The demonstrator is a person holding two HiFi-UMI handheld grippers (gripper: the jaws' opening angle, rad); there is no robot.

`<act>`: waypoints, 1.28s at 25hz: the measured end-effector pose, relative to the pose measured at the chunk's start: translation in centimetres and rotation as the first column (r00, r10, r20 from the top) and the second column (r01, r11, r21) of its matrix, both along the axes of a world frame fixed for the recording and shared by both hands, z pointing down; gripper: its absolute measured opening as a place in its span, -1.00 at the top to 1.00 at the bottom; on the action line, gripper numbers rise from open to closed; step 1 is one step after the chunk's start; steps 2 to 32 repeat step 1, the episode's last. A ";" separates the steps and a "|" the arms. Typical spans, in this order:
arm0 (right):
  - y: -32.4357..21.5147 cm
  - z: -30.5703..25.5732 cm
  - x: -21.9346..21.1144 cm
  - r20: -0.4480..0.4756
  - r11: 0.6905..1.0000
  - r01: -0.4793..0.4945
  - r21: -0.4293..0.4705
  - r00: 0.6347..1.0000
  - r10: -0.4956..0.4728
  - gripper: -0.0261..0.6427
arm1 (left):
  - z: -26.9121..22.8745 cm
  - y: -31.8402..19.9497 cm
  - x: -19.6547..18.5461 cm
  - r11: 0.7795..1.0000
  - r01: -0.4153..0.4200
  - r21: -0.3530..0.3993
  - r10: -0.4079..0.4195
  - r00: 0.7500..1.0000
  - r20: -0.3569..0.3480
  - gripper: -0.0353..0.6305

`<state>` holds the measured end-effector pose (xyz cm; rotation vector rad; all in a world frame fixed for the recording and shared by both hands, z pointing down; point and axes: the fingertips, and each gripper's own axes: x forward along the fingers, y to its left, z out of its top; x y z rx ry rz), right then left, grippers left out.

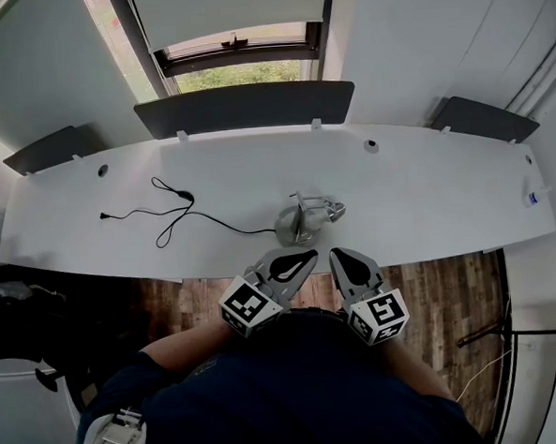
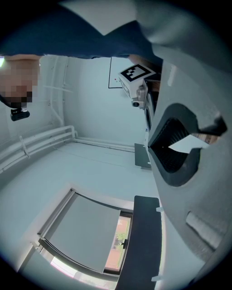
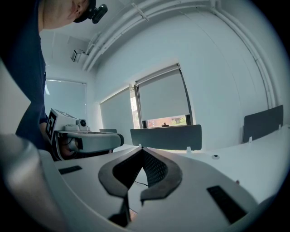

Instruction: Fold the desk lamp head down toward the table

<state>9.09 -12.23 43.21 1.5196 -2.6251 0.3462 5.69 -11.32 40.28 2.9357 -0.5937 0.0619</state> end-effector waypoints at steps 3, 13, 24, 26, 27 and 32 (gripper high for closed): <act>0.0 0.0 0.0 0.001 1.000 -0.001 0.000 1.000 0.001 0.89 | -0.1 0.1 0.1 1.000 -0.003 -0.003 0.003 1.000 0.000 0.88; 0.0 0.0 0.0 0.001 1.000 -0.001 0.000 1.000 0.001 0.89 | -0.1 0.1 0.1 1.000 -0.003 -0.003 0.003 1.000 0.000 0.88; 0.0 0.0 0.0 0.001 1.000 -0.001 0.000 1.000 0.001 0.89 | -0.1 0.1 0.1 1.000 -0.003 -0.003 0.003 1.000 0.000 0.88; 0.0 0.0 0.0 0.001 1.000 -0.001 0.000 1.000 0.001 0.89 | -0.1 0.1 0.1 1.000 -0.003 -0.003 0.003 1.000 0.000 0.88; 0.0 0.0 0.0 0.001 1.000 -0.001 0.000 1.000 0.001 0.89 | -0.1 0.1 0.1 1.000 -0.003 -0.003 0.003 1.000 0.000 0.88; 0.0 0.0 0.0 0.001 1.000 -0.001 0.000 1.000 0.001 0.89 | -0.1 0.1 0.1 1.000 -0.003 -0.003 0.003 1.000 0.000 0.88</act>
